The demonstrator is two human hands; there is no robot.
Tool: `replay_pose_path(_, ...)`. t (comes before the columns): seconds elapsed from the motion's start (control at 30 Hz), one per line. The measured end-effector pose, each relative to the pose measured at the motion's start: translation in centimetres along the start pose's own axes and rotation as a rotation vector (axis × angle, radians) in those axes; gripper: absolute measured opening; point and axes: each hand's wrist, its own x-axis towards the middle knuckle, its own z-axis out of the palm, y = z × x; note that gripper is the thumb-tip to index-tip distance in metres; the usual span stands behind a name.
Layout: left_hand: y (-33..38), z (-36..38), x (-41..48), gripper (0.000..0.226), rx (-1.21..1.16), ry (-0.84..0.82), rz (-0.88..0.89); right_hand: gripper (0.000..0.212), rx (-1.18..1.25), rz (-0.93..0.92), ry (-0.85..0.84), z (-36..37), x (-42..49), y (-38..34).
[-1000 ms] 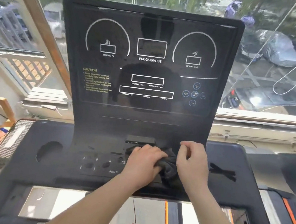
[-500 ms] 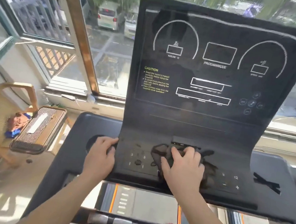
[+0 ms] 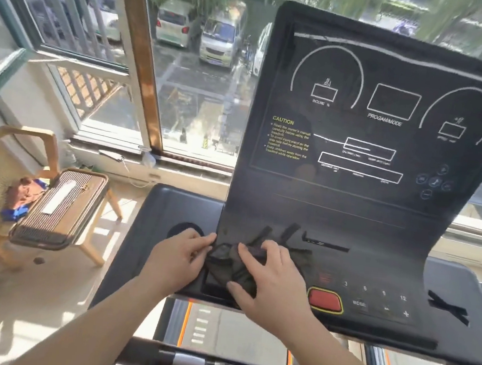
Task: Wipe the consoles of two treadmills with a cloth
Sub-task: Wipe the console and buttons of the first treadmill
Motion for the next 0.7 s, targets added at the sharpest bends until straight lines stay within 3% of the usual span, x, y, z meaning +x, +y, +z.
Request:
replay_pose_path(0.2,0.6,0.7,-0.5,0.038,0.099,0.061,0.002,0.050,-0.125,0.188,0.097,1.0,5.0,-1.7)
replay_pose_path(0.33,0.5,0.5,-0.6,0.042,0.083,0.073,-0.016,0.054,-0.065,0.278,0.102,1.1,7.2,-3.8)
replay_pose_path(0.5,0.2,0.9,-0.5,0.044,0.105,0.091,0.015,0.029,0.024,0.024,0.238,1.8,2.9,-1.9)
replay_pose_path(0.7,0.1,0.8,-0.4,0.053,0.085,0.096,0.011,0.028,0.052,-0.112,0.223,1.5,2.9,0.3)
